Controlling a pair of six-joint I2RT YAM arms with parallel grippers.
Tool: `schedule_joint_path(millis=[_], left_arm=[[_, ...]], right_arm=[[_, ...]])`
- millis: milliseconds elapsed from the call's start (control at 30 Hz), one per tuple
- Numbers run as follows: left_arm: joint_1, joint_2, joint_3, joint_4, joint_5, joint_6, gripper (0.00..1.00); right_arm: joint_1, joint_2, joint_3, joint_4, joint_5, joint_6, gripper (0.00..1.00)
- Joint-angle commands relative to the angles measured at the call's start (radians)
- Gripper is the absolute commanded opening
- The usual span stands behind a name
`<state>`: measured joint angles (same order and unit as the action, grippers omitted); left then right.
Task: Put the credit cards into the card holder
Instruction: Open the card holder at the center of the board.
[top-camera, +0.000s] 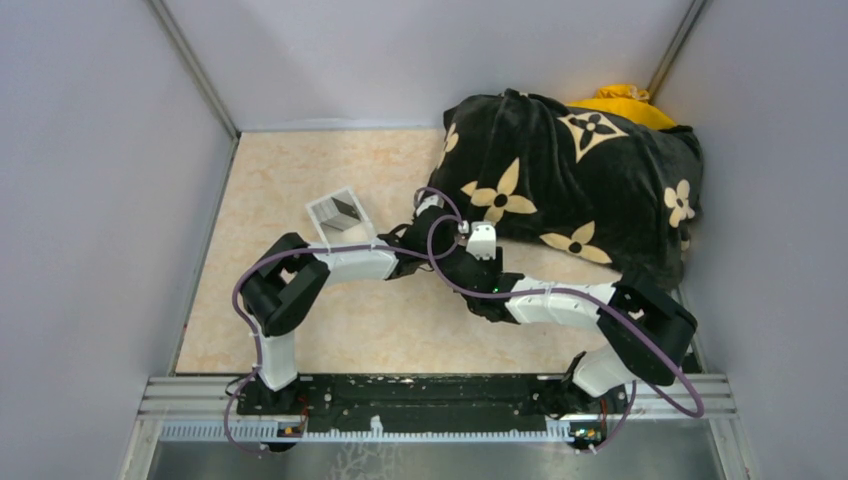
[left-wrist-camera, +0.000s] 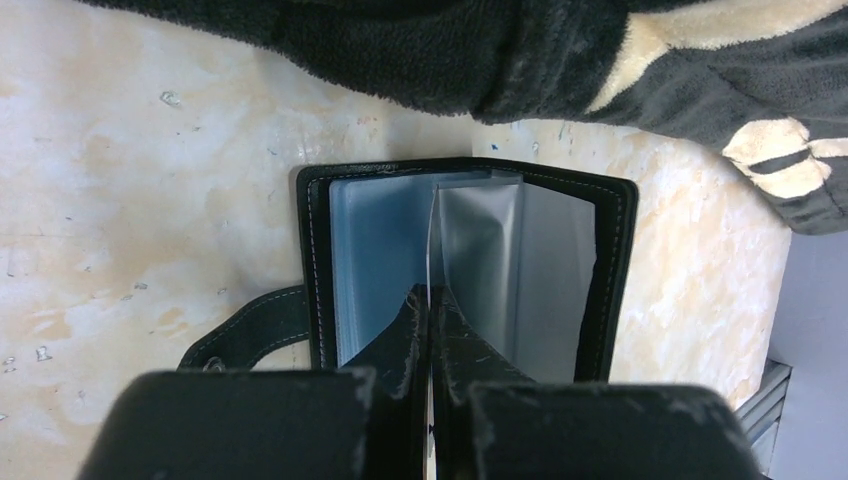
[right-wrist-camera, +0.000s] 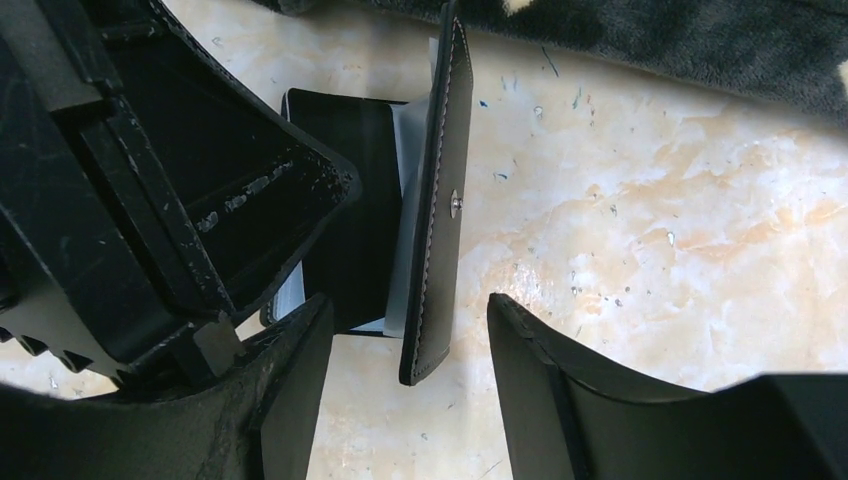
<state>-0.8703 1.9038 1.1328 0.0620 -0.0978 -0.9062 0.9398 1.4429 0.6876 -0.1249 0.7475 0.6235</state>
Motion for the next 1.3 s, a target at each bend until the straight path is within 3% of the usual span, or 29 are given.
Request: schedule_joint_path(millis=[0,1100,1267], left_arm=[[-0.004,-0.04,-0.042,-0.041,0.096,-0.006,0.0],[0.025,-0.013,-0.083,-0.02,0.106,-0.009,0.0],[0.026,-0.008,-0.076,-0.027,0.102,-0.006,0.0]], right_arm=[[-0.041,0.016,-0.042,-0.043,0.124,0.013,0.58],[-0.154,-0.1,-0.068,-0.072,0.128,-0.016,0.56],[-0.153,-0.188,-0.059,-0.062,0.097,-0.054,0.56]])
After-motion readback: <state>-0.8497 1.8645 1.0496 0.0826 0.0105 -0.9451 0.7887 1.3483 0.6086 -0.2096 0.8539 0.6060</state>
